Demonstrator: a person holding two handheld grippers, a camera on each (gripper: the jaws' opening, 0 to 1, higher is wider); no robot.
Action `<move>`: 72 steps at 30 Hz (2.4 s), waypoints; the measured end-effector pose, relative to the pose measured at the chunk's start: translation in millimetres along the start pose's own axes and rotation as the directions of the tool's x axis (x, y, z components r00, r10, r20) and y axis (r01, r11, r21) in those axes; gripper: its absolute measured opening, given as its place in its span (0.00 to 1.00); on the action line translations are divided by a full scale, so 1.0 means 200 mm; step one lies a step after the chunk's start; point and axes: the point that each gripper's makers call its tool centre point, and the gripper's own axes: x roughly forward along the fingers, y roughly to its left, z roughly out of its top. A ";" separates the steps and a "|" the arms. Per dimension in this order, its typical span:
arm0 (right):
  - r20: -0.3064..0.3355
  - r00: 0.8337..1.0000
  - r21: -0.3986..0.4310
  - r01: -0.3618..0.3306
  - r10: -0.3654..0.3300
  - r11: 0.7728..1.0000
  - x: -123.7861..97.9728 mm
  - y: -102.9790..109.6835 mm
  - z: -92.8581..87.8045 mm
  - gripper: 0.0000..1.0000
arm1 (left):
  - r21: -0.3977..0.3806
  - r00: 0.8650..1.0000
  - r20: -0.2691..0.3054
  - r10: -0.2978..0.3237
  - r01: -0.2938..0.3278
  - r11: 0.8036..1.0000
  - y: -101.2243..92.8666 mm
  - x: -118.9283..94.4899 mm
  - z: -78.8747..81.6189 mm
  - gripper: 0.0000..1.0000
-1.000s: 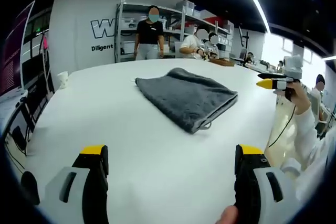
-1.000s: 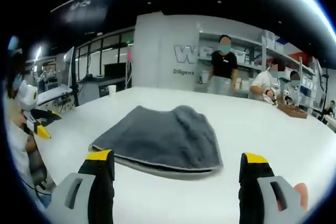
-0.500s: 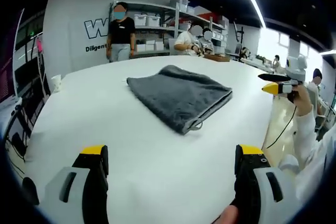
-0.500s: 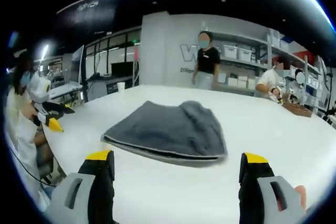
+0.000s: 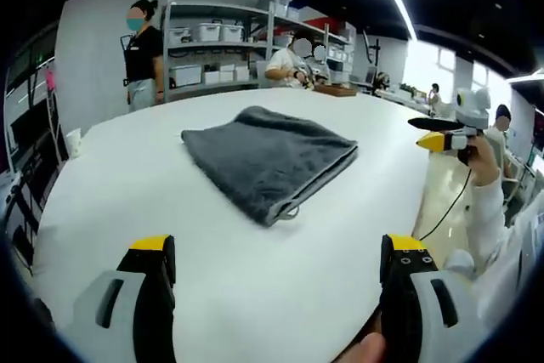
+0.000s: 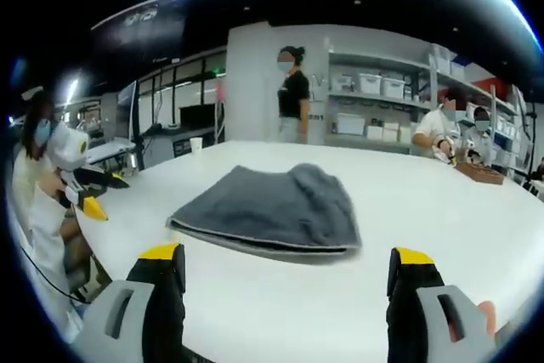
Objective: Open the folded towel by lifting each exposed corner and separating the folded layers until the towel lies flat within the target outline without major curled edges
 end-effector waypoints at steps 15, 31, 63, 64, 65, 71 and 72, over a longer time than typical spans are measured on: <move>0.007 1.000 -0.027 0.013 -0.013 1.000 -0.10 -0.02 0.03 0.99 | 0.075 0.967 0.018 -0.254 0.252 0.965 -0.39 0.24 0.13 0.98; 0.115 0.993 -0.012 -0.041 0.042 0.999 -0.27 0.03 0.14 0.99 | 0.390 0.900 -0.287 -0.328 0.422 0.818 -0.77 0.87 0.27 0.94; 0.073 0.996 0.001 0.054 -0.054 0.999 -0.32 -0.07 0.11 0.99 | 0.519 0.897 -0.359 -0.258 0.422 0.743 -1.09 1.63 0.47 0.35; 0.075 0.996 0.002 0.053 -0.053 0.999 -0.32 -0.07 0.11 0.99 | 0.518 0.898 -0.362 -0.250 0.417 0.747 -1.08 1.65 0.47 0.34; 0.075 0.996 0.004 0.052 -0.052 0.999 -0.32 -0.07 0.11 0.99 | 0.518 0.900 -0.360 -0.247 0.412 0.749 -1.08 1.66 0.47 0.33; 0.080 0.996 0.007 0.046 -0.046 0.999 -0.32 -0.06 0.11 0.99 | 0.516 0.909 -0.357 -0.214 0.384 0.766 -1.02 1.73 0.47 0.25; 0.080 0.996 0.007 0.043 -0.044 0.999 -0.32 -0.06 0.11 0.99 | 0.513 0.909 -0.359 -0.214 0.383 0.768 -1.01 1.74 0.47 0.22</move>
